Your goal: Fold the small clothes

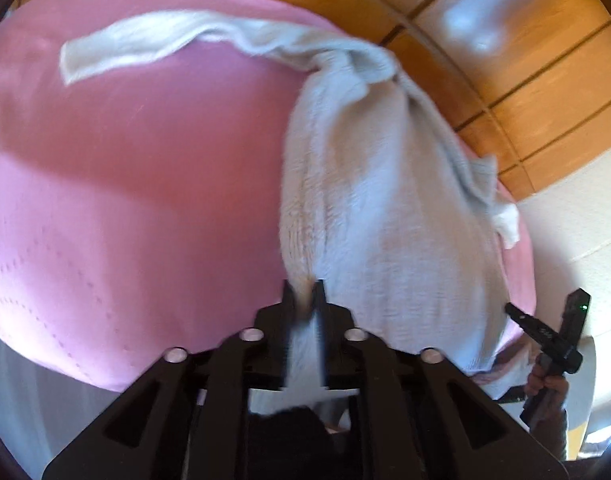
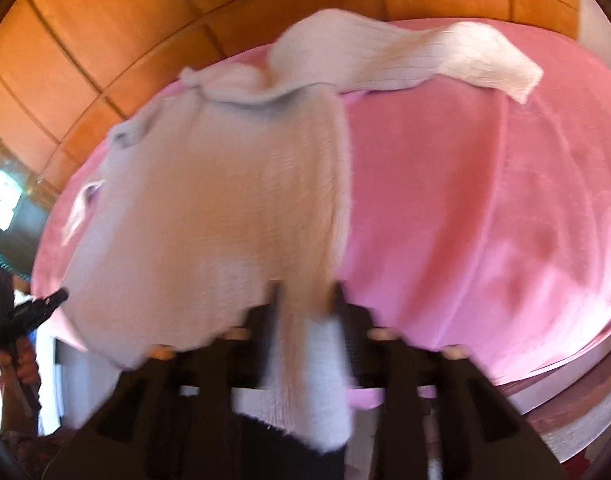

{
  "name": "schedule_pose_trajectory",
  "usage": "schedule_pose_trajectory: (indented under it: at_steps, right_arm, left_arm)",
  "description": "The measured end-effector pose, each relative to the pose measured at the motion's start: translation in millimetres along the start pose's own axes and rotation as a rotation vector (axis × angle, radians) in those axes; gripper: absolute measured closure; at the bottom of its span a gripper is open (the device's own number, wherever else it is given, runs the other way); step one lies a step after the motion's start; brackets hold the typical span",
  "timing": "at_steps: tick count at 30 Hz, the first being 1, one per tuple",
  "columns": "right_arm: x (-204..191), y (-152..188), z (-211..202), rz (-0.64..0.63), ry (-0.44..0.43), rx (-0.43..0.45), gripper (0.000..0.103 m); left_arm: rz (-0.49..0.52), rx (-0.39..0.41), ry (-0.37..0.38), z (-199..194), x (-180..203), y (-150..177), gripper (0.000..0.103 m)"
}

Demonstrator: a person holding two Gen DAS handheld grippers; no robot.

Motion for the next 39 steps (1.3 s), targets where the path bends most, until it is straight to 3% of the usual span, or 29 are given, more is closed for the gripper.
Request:
schedule_pose_trajectory:
  at_steps: [2,6,8,9,10,11,15,18,19,20,21,22,24,30,32,35,39]
  right_arm:
    - [6.3,-8.3,4.8,0.01,0.012,0.021,0.054]
    - [11.4,-19.4,35.2,0.029,0.024,-0.001,0.05]
    - [11.8,-20.6,42.6,0.035,0.014,0.003,0.055]
    - [6.9,-21.4,43.7,0.029,0.004,0.006,0.076]
    - [0.7,-23.3,44.9,0.017,-0.015,0.001,0.096]
    - [-4.7,-24.1,43.2,-0.004,-0.005,0.003,0.096]
    - [-7.6,-22.7,26.0,-0.097,0.112,0.021,0.098]
    - [10.3,-17.5,31.1,-0.086,0.178,-0.012,0.098]
    - [13.8,-16.7,34.5,-0.066,0.167,-0.018,0.097]
    - [13.5,-17.5,35.3,-0.055,0.153,-0.014,0.096]
    - [12.4,-19.7,34.2,-0.044,0.156,-0.003,0.088]
    - [12.1,-21.7,32.0,-0.037,0.166,0.008,0.068]
    - [6.1,-28.9,25.8,-0.046,0.204,0.054,0.056]
    - [-48.8,-40.3,24.3,-0.17,0.153,0.124,0.043]
    - [-73.6,-40.8,35.0,-0.219,0.107,0.108,0.041]
    - [-111.7,-40.4,62.6,-0.277,0.033,0.066,0.04]
    - [-147.0,-40.3,99.5,-0.316,-0.039,-0.002,0.04]
  left_arm:
    - [-0.035,0.004,0.027,0.3,-5.1,1.0,0.064]
    - [-0.077,0.01,0.085,8.7,-13.9,-0.6,0.062]
    - [-0.078,0.016,0.102,12.1,-14.8,6.5,0.062]
    - [-0.058,0.009,0.112,15.9,-10.1,7.3,0.067]
    - [-0.033,-0.001,0.123,19.0,-5.1,8.1,0.093]
    - [0.005,0.001,0.12,19.3,3.4,9.9,0.098]
    - [0.105,0.03,0.127,3.1,23.5,18.7,0.098]
    - [0.132,0.01,0.035,9.3,23.7,22.3,0.096]
    - [0.121,0.007,0.004,12.8,18.5,19.6,0.09]
    - [0.093,0.015,0.001,12.2,10.2,15.6,0.074]
    - [0.063,0.028,0.002,9.9,3.4,11.7,0.065]
    - [-0.005,0.067,-0.015,3.5,-11.5,2.7,0.054]
    - [-0.116,0.134,-0.081,-8.8,-43.4,-17.4,0.053]
    - [-0.302,0.263,-0.327,-28.2,-120.0,-75.2,0.053]
    - [-0.269,0.31,-0.464,-30.9,-128.7,-94.5,0.053]
    - [-0.155,0.316,-0.513,-23.7,-123.0,-114.0,0.053]
    - [0.103,0.307,-0.623,4.3,-92.5,-125.3,0.047]
Point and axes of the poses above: each gripper's, at about its wrist camera, not at the fingertips, and z roughly the way its jaws point, x to its right, y to its underside, the point moved 1 cm from there along z, roughly the way its jaws point, and after that the axes turned 6 degrees about -y, right-handed, at the moved point
